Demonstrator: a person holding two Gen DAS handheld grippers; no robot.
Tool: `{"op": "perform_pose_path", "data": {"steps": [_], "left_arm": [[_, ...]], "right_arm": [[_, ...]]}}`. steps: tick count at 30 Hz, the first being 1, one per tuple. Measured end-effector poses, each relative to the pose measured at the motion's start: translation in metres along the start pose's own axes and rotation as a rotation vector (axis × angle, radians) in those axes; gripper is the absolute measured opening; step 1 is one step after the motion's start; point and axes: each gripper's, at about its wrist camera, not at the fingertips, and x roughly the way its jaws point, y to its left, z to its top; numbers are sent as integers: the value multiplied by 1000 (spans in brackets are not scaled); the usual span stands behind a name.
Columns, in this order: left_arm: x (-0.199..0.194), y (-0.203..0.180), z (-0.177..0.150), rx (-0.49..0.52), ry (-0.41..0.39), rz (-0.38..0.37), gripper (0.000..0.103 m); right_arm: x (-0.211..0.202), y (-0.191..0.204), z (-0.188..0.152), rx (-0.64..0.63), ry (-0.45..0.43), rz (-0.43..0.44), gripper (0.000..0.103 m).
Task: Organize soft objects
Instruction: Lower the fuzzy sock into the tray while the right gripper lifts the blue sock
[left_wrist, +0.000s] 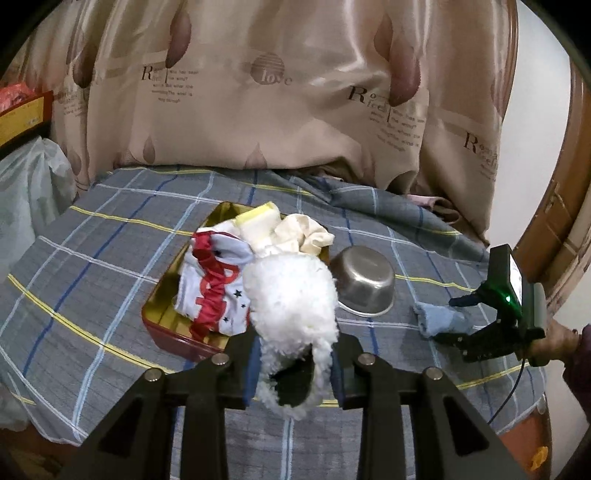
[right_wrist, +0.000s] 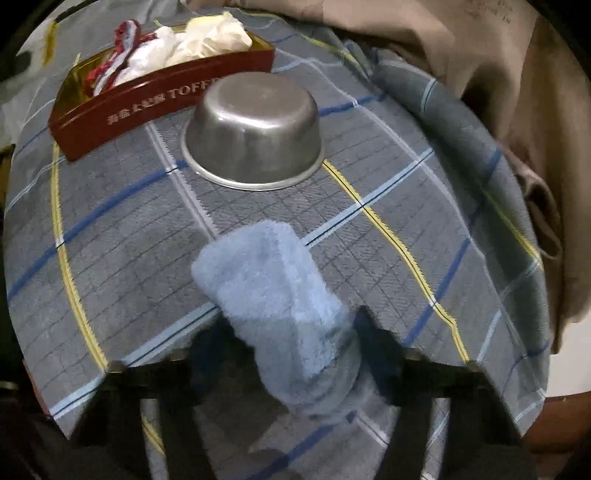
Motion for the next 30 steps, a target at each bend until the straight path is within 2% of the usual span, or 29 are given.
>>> {"op": "perform_pose_path", "data": {"steps": [3, 6, 9, 13, 17, 24, 30], "left_arm": [[3, 5, 0, -13, 10, 3, 32], [6, 10, 0, -23, 16, 15, 32], [7, 14, -1, -30, 17, 22, 32], [8, 15, -2, -28, 24, 23, 32], [10, 11, -4, -15, 41, 18, 32], [16, 3, 2, 50, 47, 18, 33], [44, -4, 17, 150, 58, 19, 33]], "right_arm": [[1, -2, 3, 29, 3, -4, 24], [-8, -1, 0, 76, -24, -25, 20], [-24, -2, -13, 164, -83, -37, 19], [-54, -2, -34, 336, -215, 7, 19], [-88, 20, -53, 453, -349, 54, 19], [-130, 45, -55, 534, -498, 118, 19], [-141, 52, -51, 564, -542, 152, 19]]}}
